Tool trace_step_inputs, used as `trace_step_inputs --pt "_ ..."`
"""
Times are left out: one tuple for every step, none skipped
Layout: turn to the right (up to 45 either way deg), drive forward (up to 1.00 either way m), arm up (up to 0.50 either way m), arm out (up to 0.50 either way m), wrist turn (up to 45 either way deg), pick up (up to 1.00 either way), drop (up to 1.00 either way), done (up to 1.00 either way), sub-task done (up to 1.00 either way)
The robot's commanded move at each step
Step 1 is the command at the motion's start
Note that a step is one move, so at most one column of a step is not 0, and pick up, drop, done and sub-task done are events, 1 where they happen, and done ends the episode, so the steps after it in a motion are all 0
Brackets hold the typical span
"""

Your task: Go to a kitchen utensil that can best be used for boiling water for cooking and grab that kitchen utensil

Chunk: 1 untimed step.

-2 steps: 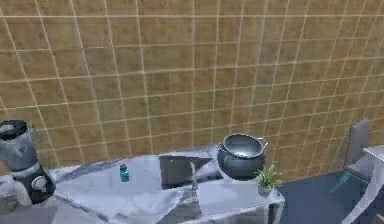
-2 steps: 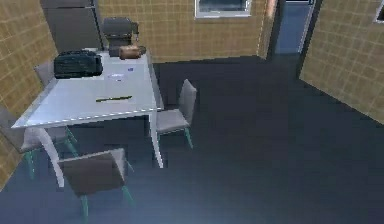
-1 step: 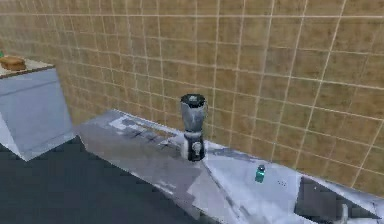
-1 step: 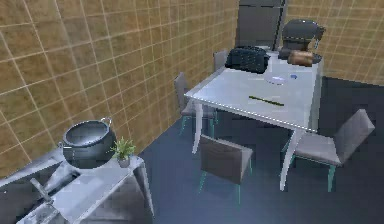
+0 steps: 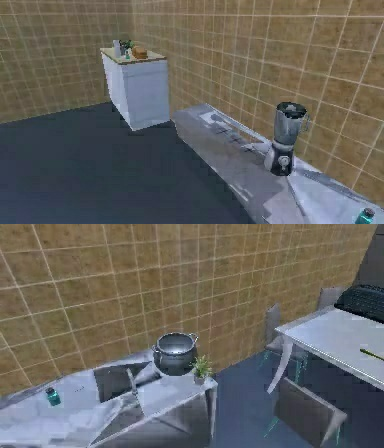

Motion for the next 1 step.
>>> trace_step_inputs --pt "45.0 0.00 0.00 0.00 0.0 0.00 0.00 0.00 0.00"
